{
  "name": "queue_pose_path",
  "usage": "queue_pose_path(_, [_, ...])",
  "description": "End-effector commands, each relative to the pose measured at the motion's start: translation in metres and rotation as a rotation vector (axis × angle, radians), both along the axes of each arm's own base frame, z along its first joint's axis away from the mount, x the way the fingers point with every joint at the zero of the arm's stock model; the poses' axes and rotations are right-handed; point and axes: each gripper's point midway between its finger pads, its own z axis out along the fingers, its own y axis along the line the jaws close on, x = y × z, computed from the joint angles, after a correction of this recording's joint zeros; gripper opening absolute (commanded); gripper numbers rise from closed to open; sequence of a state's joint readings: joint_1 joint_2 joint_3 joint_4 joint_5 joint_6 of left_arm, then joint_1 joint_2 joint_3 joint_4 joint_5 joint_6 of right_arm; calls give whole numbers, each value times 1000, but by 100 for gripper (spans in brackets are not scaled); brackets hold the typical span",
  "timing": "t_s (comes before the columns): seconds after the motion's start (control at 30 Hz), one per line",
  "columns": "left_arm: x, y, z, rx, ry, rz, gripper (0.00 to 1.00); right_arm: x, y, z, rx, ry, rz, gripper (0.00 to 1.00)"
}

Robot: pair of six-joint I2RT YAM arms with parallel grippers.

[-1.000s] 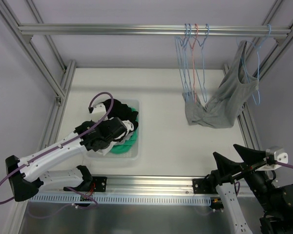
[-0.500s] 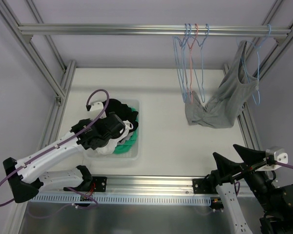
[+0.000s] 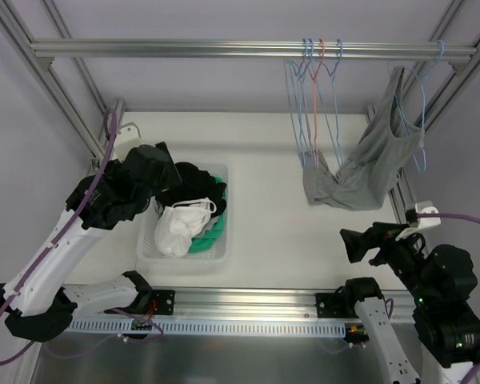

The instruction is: Remove the tank top from the hanger

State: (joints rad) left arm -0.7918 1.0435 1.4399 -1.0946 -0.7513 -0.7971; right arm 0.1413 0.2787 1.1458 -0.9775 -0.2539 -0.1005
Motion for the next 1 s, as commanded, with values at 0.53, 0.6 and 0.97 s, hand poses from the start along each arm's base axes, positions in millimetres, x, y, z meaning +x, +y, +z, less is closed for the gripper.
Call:
queue_pose_path(0.53, [-48,100,-22,50,-23,88,99,17,-83,-9,-252,34,-408,100])
queue_pose_path(0.6, [-45,101,-36,108,-8,53,99,12,-80,-9,-235,14,-392,100])
queue_pose_path(0.97, [-34,91,-72,24,-69,55,99,29,-66,-21,-210,-32,-325,99])
